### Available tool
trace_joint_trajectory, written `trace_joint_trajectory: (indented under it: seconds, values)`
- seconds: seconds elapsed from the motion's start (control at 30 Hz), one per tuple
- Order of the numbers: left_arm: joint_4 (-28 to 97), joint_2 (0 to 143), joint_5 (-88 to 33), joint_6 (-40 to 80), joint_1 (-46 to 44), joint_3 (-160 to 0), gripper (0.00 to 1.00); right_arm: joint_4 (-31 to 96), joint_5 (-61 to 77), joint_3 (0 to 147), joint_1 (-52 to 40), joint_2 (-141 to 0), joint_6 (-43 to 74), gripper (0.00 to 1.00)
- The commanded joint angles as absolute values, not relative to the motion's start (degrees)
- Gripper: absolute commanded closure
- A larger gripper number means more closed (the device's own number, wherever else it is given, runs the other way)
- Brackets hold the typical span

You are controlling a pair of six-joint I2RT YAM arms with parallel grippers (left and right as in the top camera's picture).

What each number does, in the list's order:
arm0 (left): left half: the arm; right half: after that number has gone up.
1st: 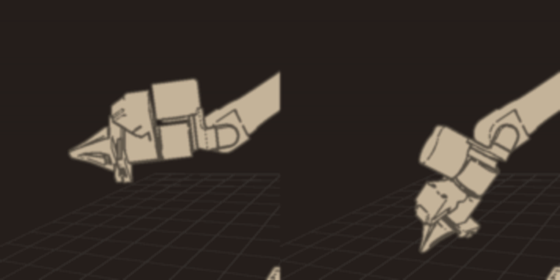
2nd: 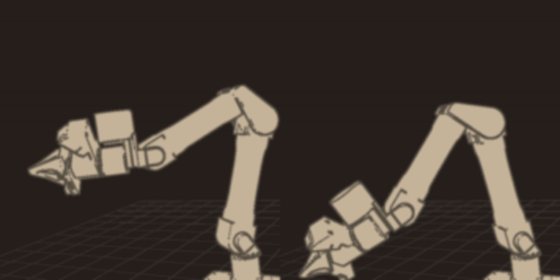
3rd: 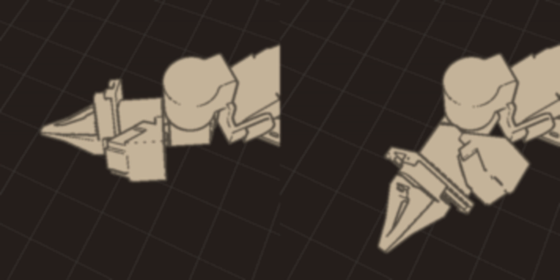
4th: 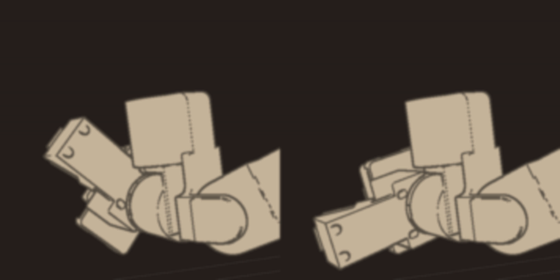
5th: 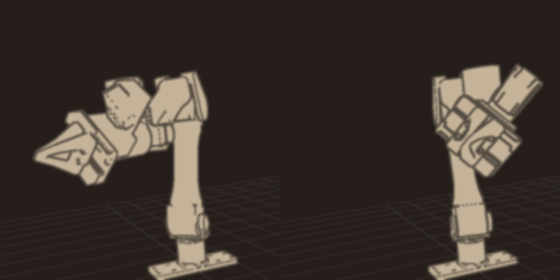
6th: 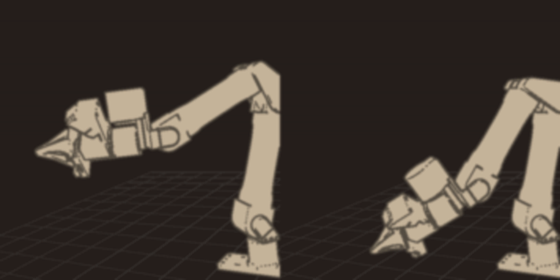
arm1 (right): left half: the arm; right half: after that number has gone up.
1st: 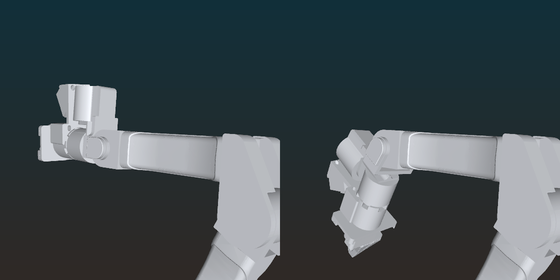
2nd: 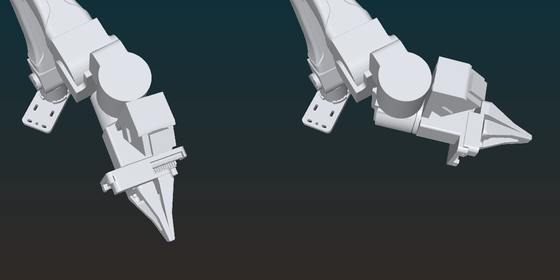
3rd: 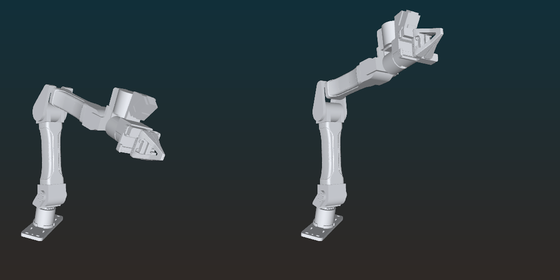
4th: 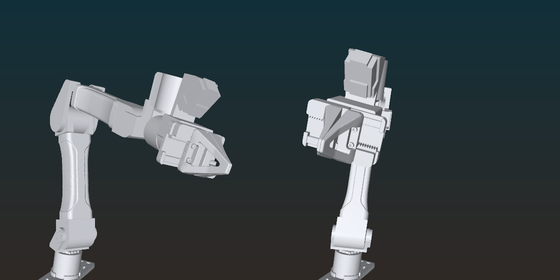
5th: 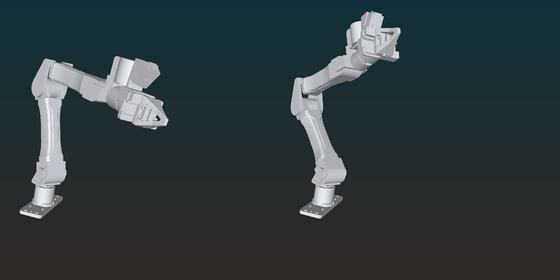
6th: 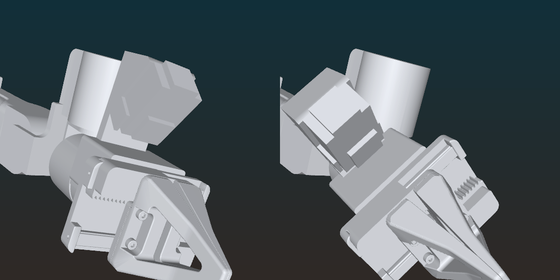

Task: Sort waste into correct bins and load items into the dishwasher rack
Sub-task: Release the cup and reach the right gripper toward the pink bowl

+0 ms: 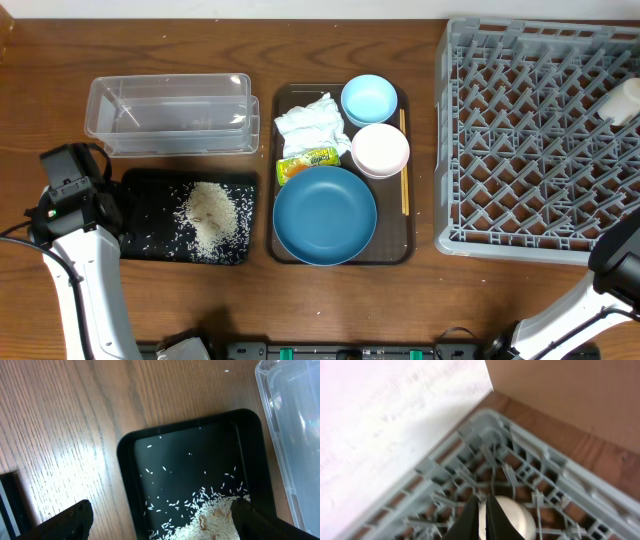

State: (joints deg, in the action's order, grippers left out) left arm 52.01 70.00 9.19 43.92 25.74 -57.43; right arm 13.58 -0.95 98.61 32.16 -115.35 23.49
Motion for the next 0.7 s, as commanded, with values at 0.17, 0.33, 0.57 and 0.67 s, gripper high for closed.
trace_joint_trajectory:
  seconds: [0.17, 0.33, 0.57, 0.67]
  values:
    - [52.0, 69.9, 9.5, 44.5, 26.0, -58.5, 0.09, 16.3, 21.8, 98.8, 29.8, -114.9, 20.7, 0.95]
    - [52.0, 69.9, 9.5, 44.5, 26.0, -58.5, 0.09, 15.7, 50.2, 98.8, 25.2, -114.7, 16.9, 0.86]
    - [52.0, 69.9, 9.5, 44.5, 26.0, -58.5, 0.09, 18.8, 50.0, 99.0, 11.8, -114.4, 11.8, 0.05]
    - [52.0, 69.9, 9.5, 44.5, 26.0, -58.5, 0.09, 23.6, 42.5, 99.0, 4.7, -114.4, 11.6, 0.01]
